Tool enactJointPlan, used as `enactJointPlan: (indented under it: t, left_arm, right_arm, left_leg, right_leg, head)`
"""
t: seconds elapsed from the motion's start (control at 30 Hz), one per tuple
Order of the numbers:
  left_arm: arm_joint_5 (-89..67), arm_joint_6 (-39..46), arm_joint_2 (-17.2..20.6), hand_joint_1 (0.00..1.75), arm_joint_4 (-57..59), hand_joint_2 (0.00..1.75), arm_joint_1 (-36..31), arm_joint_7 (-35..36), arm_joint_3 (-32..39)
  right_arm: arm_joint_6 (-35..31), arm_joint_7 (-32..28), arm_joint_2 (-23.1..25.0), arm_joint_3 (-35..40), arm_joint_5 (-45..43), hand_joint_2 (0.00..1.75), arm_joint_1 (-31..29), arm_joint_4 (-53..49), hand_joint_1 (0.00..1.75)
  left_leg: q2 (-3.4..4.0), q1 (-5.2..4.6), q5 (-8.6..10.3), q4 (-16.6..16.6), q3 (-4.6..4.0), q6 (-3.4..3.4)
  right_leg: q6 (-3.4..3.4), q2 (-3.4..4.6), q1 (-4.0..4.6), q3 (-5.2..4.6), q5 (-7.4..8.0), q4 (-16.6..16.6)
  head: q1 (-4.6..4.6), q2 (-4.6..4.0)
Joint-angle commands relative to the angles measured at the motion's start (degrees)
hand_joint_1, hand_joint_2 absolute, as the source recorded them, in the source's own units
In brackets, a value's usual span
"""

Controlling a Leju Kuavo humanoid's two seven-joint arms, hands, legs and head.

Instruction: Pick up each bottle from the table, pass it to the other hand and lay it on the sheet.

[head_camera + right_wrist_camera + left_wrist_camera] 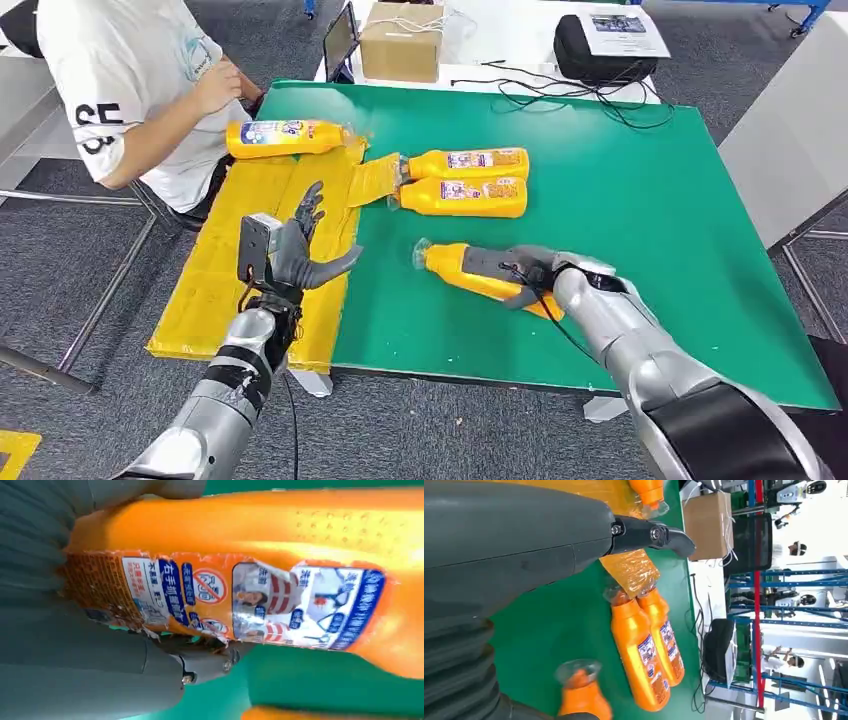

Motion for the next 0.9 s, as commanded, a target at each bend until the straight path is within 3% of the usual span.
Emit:
enactJointPlan:
  t: [0.03, 0.13, 0.27, 0.43, 0.5, 0.6, 0.73, 0.9]
  left_arm:
    - [-1.4, 4.0, 1.4, 0.00, 2.6, 1.75, -2.0, 0.1, -1.1]
    - [-1.7, 4.6, 1.3, 0.00, 2.7, 1.75, -2.1, 0.2, -1.1]
    - [-3.0, 7.4, 0.8, 0.00, 2.8, 1.75, -1.9, 0.3, -1.5]
    - [-3.0, 7.3, 0.6, 0.00, 2.7, 1.75, -1.9, 0.5, -1.4]
    - [-3.5, 7.5, 0.2, 0.00, 3.1, 1.75, -2.4, 1.1, -1.8]
    - [-9.0, 12.2, 0.0, 0.00, 3.6, 1.75, -3.1, 1.9, -5.0]
    - [-6.5, 5.8, -1.3, 0.00, 4.6, 1.75, -4.1, 3.8, -4.5]
    - [-6.5, 5.7, -1.2, 0.00, 4.7, 1.75, -4.2, 3.7, -4.6]
  right_arm:
    - [-11.4, -3.1, 3.5, -5.7, -10.2, 1.75, 4.7, -2.9, 1.75]
    - [-11.9, -3.5, 3.4, -6.3, -10.9, 1.75, 4.9, -3.5, 1.75]
    - [-21.0, -7.8, 6.3, -11.0, -16.8, 1.75, 13.1, -14.0, 1.75]
    - [-22.5, -7.0, 6.5, -10.7, -16.7, 1.75, 14.6, -16.6, 1.75]
    - [-28.7, -9.6, 7.7, -10.7, -15.0, 1.75, 17.2, -21.1, 1.75]
    - [-32.4, -10.4, 9.2, -9.2, -11.9, 1.75, 20.2, -26.4, 1.75]
    - [-34.7, -12.1, 11.6, -7.7, -9.9, 1.75, 20.3, -27.1, 1.75]
    - [-34.8, -12.1, 11.6, -7.7, -9.9, 1.75, 20.1, -26.9, 1.75]
  left_leg:
    - [0.11, 0.08, -0.14, 0.0, 0.31, -0.11]
    - [0.09, 0.05, -0.16, 0.0, 0.24, -0.12]
    - [0.03, 0.08, -0.11, 0.0, 0.16, -0.08]
    - [0.01, 0.05, -0.06, 0.0, 0.02, -0.06]
    - [-0.04, 0.05, -0.08, 0.0, 0.02, -0.08]
    - [0.02, 0.04, -0.05, 0.0, -0.05, -0.05]
    - [-0.01, 0.04, -0.06, 0.0, -0.05, -0.07]
    - [0.01, 0.06, -0.15, 0.0, 0.10, -0.09]
  right_leg:
    - [-0.13, 0.11, 0.09, 0.27, -0.11, -0.1]
    - [-0.14, 0.09, 0.07, 0.18, -0.13, 0.0]
    - [-0.10, 0.04, 0.08, 0.13, -0.10, 0.0]
    - [-0.08, 0.00, 0.04, 0.00, -0.08, 0.0]
    - [-0.09, -0.04, 0.05, 0.00, -0.10, 0.0]
    - [-0.07, 0.02, 0.03, -0.09, -0.05, 0.0]
    - [-0.09, -0.03, 0.04, -0.10, -0.09, 0.0]
    - [-0.13, -0.01, 0.06, 0.04, -0.18, 0.1]
  head:
    - [0.02, 0.00]
    - [0.00, 0.00]
    - [0.00, 0.00]
    - [0.02, 0.00]
    - [0.02, 0.00]
    - [0.02, 0.00]
    - [0.02, 0.00]
    - [0.02, 0.00]
